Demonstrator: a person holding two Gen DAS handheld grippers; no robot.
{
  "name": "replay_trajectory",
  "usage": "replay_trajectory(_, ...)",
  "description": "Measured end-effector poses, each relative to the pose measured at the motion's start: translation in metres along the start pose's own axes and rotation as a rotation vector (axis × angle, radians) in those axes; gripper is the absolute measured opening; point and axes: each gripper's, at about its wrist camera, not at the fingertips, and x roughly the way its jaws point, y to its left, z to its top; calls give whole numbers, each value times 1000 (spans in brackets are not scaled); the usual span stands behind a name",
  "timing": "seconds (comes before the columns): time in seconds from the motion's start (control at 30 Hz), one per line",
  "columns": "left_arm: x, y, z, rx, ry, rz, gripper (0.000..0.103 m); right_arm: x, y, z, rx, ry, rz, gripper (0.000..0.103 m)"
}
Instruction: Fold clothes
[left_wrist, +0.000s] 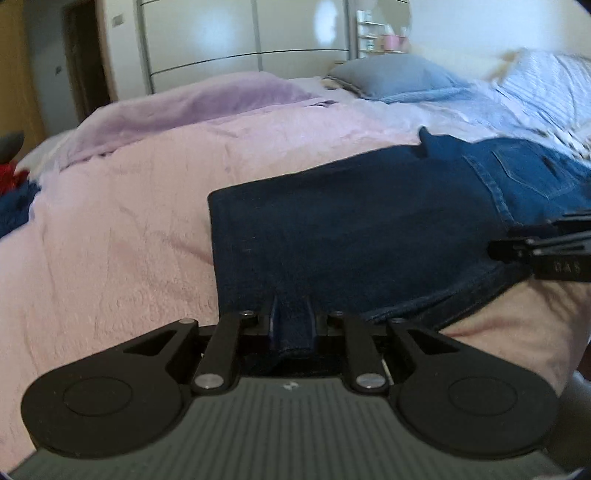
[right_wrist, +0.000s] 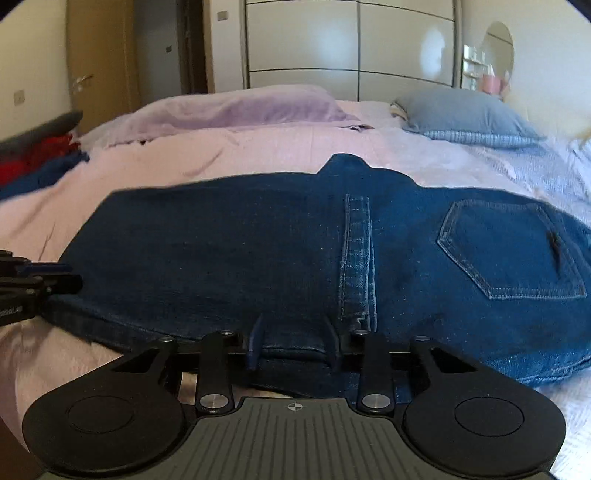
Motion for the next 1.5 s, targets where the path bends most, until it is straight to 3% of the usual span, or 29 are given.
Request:
replay_trajectory(0.1,-18,-1,11,-7,-11,23,13,-10,-3,11,45,18,-3,33)
replay_trajectory(0.2,-29,-1,10,-29,-3,36,14,-31,-8,12,90,-61,-11,33)
replay_trajectory(0.3,-17,-5,-6,-34,27,56,15,-13,-9,-2,57,4,-35,32)
replay_trajectory(0.4,-23,-18,0,-8,38,117,15,-11,-2,-2,17,14,-61,33)
replay_trajectory(0.6,-49,-23,16,-105,91,127,15,-55,-14,2,168,-28,-30,33)
replay_trajectory(0.77,-64,-36,16,-111,140,156,15,-73,-20,-11,225,38,-71,33)
replay_trajectory(0.9,-88,-49,19,-97,110,168,25,-100,-20,-15,237,27,-78,34)
replay_trajectory(0.97,-101,-55,21,-89,93,174,26,-114,-20,-13,248,-5,-80,36)
replay_trajectory(1.03,-114,-61,23,-81,76,180,28,-127,-20,-12,252,-29,-87,55)
replay_trajectory(1.1,-126,-66,23,-75,57,184,31,-141,-17,-12,245,-58,-96,62)
replay_trajectory(1.33,-167,-76,19,-68,-11,186,37,-181,-9,-17,242,-116,-108,65)
replay_trajectory(1.5,-180,-80,15,-66,-18,184,38,-196,-8,-21,259,-132,-114,68)
